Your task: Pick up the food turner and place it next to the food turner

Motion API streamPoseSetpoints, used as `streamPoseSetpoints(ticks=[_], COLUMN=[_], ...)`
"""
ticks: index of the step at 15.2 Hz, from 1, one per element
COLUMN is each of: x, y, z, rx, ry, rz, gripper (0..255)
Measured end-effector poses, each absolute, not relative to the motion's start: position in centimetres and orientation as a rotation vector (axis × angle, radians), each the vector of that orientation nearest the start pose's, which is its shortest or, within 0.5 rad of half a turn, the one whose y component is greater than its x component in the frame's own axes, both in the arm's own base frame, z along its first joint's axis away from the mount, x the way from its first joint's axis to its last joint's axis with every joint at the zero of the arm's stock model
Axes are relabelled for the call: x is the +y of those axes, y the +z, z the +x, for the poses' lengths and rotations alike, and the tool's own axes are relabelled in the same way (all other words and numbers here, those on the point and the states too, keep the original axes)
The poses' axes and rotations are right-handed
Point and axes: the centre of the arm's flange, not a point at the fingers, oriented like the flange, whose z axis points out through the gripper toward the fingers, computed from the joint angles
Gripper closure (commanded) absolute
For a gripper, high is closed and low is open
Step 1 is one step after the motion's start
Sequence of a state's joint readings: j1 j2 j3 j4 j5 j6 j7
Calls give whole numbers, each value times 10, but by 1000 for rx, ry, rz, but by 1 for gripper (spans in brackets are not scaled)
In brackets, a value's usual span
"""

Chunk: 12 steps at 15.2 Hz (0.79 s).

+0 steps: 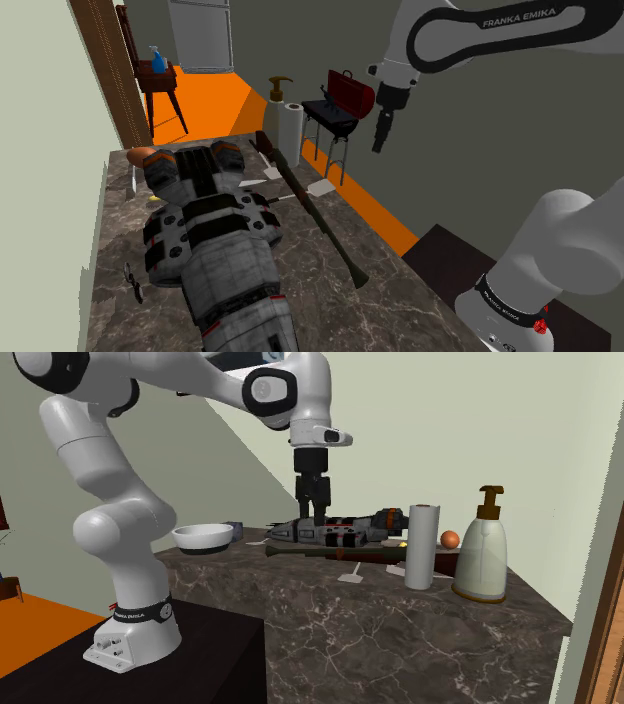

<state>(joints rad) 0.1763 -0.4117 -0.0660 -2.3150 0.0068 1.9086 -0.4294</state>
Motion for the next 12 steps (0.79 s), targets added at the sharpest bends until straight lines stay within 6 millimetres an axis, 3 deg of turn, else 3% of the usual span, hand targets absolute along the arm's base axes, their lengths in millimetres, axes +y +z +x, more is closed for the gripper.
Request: streamPoseSetpoints(ticks=[7, 12], x=[99, 142], y=[451, 415], z=[483, 509], rx=[-1288, -1594], ry=[-39, -55], rz=[-2828, -2666], gripper=[0, 0])
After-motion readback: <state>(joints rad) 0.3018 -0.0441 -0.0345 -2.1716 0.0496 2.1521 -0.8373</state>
